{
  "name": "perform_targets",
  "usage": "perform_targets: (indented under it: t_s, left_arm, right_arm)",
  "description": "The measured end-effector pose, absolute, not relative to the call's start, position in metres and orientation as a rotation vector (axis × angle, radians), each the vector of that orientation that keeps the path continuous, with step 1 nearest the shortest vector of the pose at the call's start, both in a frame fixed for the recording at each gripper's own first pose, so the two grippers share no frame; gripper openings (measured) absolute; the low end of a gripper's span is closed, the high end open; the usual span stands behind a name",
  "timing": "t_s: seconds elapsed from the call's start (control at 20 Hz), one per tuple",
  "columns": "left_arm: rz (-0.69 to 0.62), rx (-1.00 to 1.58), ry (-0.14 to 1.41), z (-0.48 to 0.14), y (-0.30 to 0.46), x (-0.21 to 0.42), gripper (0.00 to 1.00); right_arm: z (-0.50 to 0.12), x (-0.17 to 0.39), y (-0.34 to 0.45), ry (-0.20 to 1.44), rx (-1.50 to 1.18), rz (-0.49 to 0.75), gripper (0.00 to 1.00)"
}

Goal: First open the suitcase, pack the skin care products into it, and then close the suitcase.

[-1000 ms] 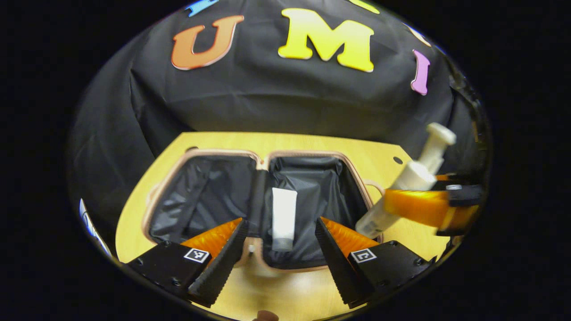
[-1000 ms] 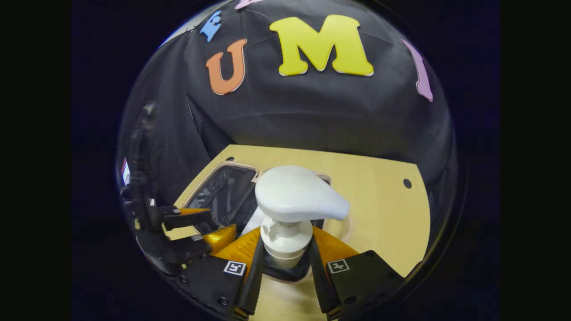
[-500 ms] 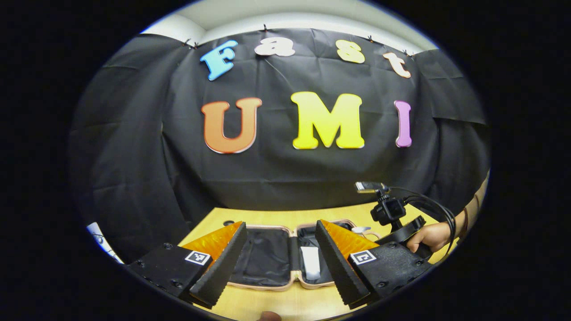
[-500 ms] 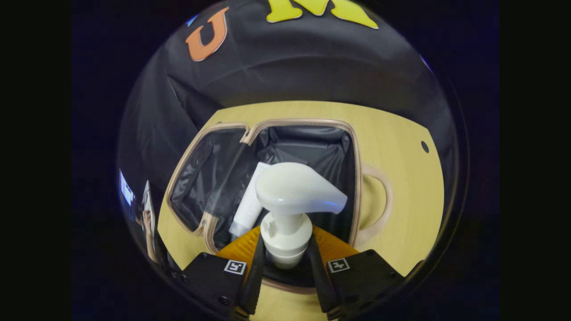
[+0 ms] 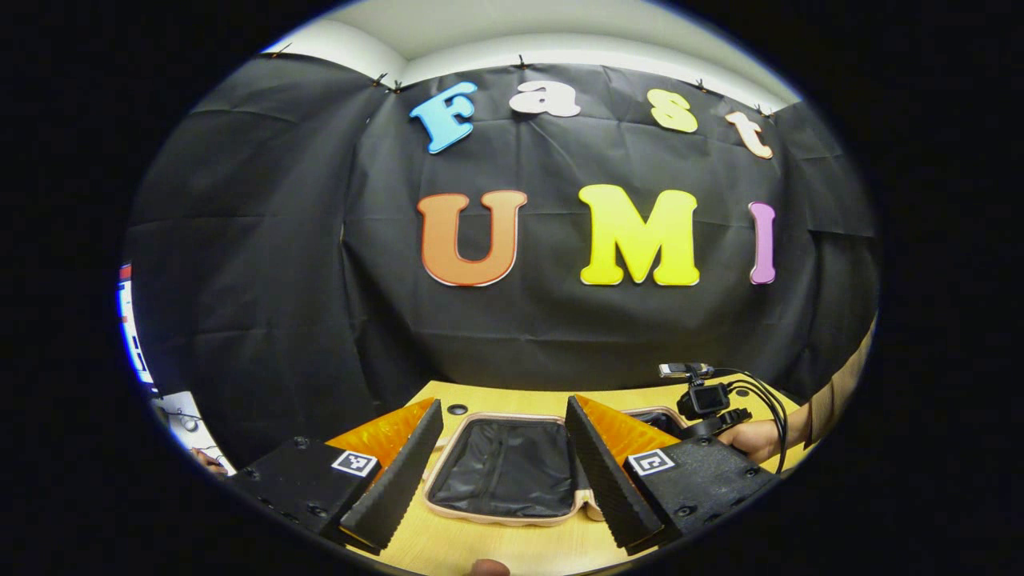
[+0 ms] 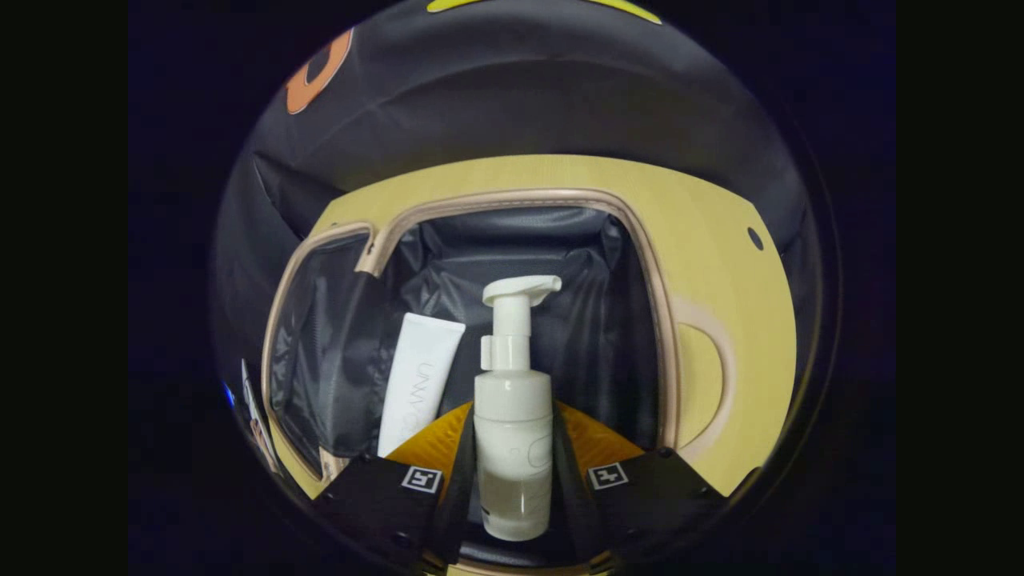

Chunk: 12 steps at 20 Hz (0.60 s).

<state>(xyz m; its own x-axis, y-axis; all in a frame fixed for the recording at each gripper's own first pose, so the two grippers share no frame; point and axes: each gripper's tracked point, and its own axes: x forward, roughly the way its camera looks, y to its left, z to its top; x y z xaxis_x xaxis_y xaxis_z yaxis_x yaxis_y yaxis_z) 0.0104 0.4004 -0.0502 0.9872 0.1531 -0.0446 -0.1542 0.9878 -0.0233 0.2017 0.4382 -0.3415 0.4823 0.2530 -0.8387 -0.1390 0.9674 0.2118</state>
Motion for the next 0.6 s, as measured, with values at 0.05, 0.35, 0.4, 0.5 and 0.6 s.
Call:
perform_targets:
  t_s: [0.05, 0.35, 0.4, 0.5, 0.6]
  left_arm:
    - [0.169, -0.033, 0.052, -0.055, 0.407, 0.01, 0.98]
    - [0.244, -0.123, 0.102, -0.086, 0.463, 0.017, 0.98]
    - [0.265, -0.147, 0.115, -0.093, 0.476, 0.021, 0.98]
    - [0.311, -0.233, 0.125, -0.107, 0.503, 0.032, 0.98]
    - [0.306, -0.336, 0.147, -0.123, 0.515, 0.039, 0.97]
  right_arm:
    - [-0.345, 0.201, 0.438, 1.049, 0.121, 0.227, 0.49]
    - [-0.337, 0.199, 0.437, 1.042, 0.115, 0.205, 0.54]
    - [-0.33, 0.197, 0.432, 1.031, 0.115, 0.203, 0.56]
    - [-0.314, 0.187, 0.424, 1.008, 0.107, 0.209, 0.69]
    - [-0.291, 0.175, 0.417, 0.954, 0.094, 0.249, 0.78]
